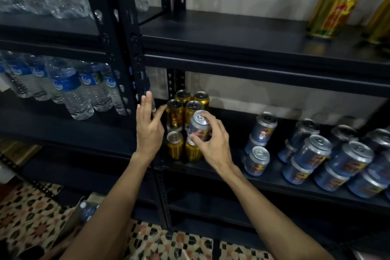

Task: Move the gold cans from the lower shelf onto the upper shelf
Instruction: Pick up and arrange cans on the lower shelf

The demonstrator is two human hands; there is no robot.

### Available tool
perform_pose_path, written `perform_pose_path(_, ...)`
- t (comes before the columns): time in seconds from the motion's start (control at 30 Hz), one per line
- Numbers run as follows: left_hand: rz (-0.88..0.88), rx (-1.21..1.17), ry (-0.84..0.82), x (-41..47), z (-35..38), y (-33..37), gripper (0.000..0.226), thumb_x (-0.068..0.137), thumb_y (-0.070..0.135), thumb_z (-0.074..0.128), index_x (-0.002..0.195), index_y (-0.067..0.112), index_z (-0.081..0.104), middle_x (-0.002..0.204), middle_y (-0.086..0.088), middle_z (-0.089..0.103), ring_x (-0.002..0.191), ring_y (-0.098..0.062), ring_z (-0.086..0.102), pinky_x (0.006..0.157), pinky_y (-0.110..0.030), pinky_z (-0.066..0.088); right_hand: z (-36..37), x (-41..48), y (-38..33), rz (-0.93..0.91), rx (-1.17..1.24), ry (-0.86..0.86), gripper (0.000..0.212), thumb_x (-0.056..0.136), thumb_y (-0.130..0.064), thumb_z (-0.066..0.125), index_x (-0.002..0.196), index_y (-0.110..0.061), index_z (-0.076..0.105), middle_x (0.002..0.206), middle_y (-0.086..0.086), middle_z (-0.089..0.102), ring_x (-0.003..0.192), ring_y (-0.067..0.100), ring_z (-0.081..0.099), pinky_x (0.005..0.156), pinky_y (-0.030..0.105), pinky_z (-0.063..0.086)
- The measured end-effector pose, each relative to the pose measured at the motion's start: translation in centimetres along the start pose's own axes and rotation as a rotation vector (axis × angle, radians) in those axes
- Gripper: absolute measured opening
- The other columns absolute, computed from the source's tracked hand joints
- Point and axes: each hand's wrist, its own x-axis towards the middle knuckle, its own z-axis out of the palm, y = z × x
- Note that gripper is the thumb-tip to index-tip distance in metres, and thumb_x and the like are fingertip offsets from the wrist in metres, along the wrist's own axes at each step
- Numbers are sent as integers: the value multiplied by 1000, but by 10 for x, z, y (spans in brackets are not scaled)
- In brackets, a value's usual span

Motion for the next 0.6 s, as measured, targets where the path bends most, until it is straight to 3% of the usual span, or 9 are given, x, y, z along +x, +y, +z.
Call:
perform_pose_path(0.13, -24, -21, -15, 0, 1, 0, 38, 103, -4, 32, 117, 1, 66, 156, -23, 21, 152, -22, 2, 123, -42, 9, -41, -15, 21, 42, -47, 80, 72, 76, -27, 89, 139, -31, 53, 128, -6, 56, 116, 6, 56, 100, 30, 52)
perform_pose_path(0.27, -45, -14, 21, 1, 3, 8, 42, 89, -20, 44, 115, 4, 67, 155, -29, 23, 152, -22, -1, 123, -44, 6, -79, -28, 37, 77, -98, 173, 70, 74, -23, 90, 135, -28, 56, 127, -6, 59, 115, 9, 57, 99, 34, 52)
perform_pose_path(0.4, -37, 31, 68, 2, 4, 17, 49, 85, -22, 44, 115, 8, 67, 152, -33, 26, 152, -24, -3, 123, -46, 7, -109, -37, 51, 134, -131, 228, 70, 73, -22, 91, 135, -25, 57, 116, -4, 61, 111, 19, 59, 98, 41, 52)
perform_pose_path(0.6, -13, 54, 49, 2, 3, 16, 60, 80, -21, 42, 124, 12, 66, 153, -35, 23, 152, -27, -5, 123, -47, 5, -131, -43, 62, 160, -147, 224, 69, 74, -16, 89, 132, -33, 56, 122, -2, 60, 111, 6, 57, 99, 39, 52)
